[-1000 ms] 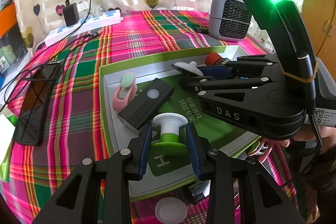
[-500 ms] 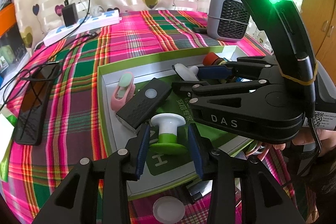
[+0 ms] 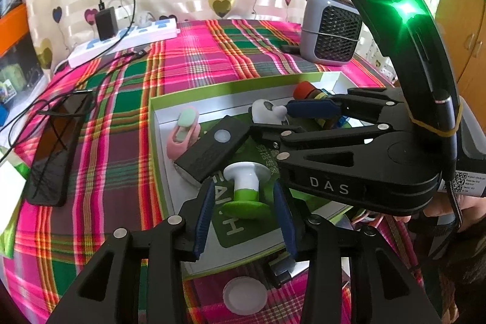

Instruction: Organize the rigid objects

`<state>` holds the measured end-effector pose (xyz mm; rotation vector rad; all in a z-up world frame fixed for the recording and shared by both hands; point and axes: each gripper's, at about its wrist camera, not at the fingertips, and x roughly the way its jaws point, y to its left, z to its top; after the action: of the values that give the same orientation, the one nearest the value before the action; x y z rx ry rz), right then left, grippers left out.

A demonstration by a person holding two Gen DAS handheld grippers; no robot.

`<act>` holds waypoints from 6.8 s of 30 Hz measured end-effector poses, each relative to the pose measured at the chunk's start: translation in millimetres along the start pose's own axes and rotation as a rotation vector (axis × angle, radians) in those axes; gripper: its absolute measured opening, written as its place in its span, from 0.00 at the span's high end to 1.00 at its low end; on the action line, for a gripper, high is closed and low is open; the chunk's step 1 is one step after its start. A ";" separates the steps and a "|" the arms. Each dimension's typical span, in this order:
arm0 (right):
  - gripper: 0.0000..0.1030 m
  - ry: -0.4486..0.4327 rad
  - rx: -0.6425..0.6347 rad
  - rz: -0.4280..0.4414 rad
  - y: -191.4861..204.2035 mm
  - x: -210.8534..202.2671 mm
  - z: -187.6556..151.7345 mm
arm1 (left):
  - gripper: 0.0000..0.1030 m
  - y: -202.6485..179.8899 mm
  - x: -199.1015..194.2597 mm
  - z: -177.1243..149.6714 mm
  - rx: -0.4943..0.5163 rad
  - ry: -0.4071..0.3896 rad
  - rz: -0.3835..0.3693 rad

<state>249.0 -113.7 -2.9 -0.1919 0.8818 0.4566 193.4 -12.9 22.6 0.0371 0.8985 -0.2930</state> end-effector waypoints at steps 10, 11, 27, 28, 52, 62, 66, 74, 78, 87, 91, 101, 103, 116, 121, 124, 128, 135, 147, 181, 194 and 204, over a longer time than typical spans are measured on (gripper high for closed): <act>0.53 -0.024 0.025 0.008 3.1 -11.9 -4.6 | 0.62 -1.6 -13.8 -4.3 0.000 -0.023 -0.002; 0.53 -0.026 0.024 0.008 3.7 -13.1 -4.9 | 0.62 -1.5 -14.7 -5.0 -0.003 -0.024 0.000; 0.53 -0.077 0.076 0.006 10.7 -42.2 -21.4 | 0.62 -0.5 -39.7 -19.4 -0.019 -0.050 0.022; 0.53 -0.083 0.079 0.006 10.9 -44.7 -23.1 | 0.62 -0.1 -41.7 -21.2 -0.023 -0.052 0.022; 0.53 -0.153 0.204 -0.024 9.0 -97.3 -98.2 | 0.62 28.6 -78.9 -71.8 -0.127 -0.089 0.013; 0.53 -0.134 0.179 0.037 26.7 -98.7 -117.8 | 0.62 32.1 -70.7 -83.0 -0.155 -0.060 -0.008; 0.53 -0.119 0.168 0.063 32.9 -94.4 -121.5 | 0.62 30.2 -68.6 -84.7 -0.151 -0.053 -0.012; 0.53 -0.095 0.149 0.118 41.4 -91.2 -127.6 | 0.62 29.6 -66.2 -84.4 -0.152 -0.049 -0.016; 0.53 -0.089 0.134 0.139 47.4 -92.8 -131.4 | 0.62 30.2 -66.2 -85.0 -0.153 -0.046 -0.017; 0.53 -0.067 -0.005 0.157 70.8 -95.0 -136.8 | 0.62 33.0 -65.8 -84.7 -0.159 -0.044 -0.018; 0.53 -0.091 -0.007 0.108 62.8 -99.6 -134.2 | 0.62 34.5 -65.1 -84.8 -0.160 -0.042 -0.021; 0.53 -0.086 0.005 0.106 49.2 -88.2 -117.6 | 0.62 27.8 -60.0 -80.7 -0.148 -0.034 -0.060; 0.53 -0.078 -0.018 0.100 51.7 -84.5 -115.8 | 0.62 26.6 -59.0 -79.5 -0.148 -0.034 -0.062; 0.53 -0.014 -0.123 0.114 69.3 -72.2 -119.0 | 0.62 19.3 -49.7 -69.5 -0.116 -0.026 -0.061; 0.53 -0.013 -0.135 0.088 73.5 -69.6 -116.5 | 0.62 17.4 -44.9 -67.5 -0.102 -0.008 -0.066; 0.53 -0.016 -0.136 0.077 74.8 -69.2 -116.5 | 0.62 13.8 -42.7 -67.3 -0.087 -0.004 -0.072; 0.53 -0.017 -0.124 0.066 72.9 -69.0 -115.9 | 0.62 10.6 -38.2 -64.6 -0.074 0.003 -0.053; 0.53 -0.024 -0.095 0.048 71.9 -68.2 -116.2 | 0.62 10.3 -31.8 -62.1 -0.071 0.014 -0.015; 0.53 -0.025 -0.086 0.049 70.5 -67.4 -115.5 | 0.62 11.1 -28.6 -60.2 -0.073 0.010 0.006; 0.62 -0.027 -0.092 0.048 72.3 -69.1 -117.1 | 0.73 14.8 -31.4 -62.3 -0.091 0.003 0.003; 0.66 -0.033 -0.070 0.069 72.3 -74.5 -120.9 | 0.74 11.1 -35.3 -64.4 -0.086 -0.006 0.001; 0.67 -0.044 -0.040 0.069 70.0 -79.4 -125.0 | 0.74 12.1 -39.5 -66.7 -0.084 -0.014 -0.004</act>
<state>86.0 -119.0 -17.6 -0.1882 0.8384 0.5414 122.5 18.2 10.5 -0.0445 0.8968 -0.2582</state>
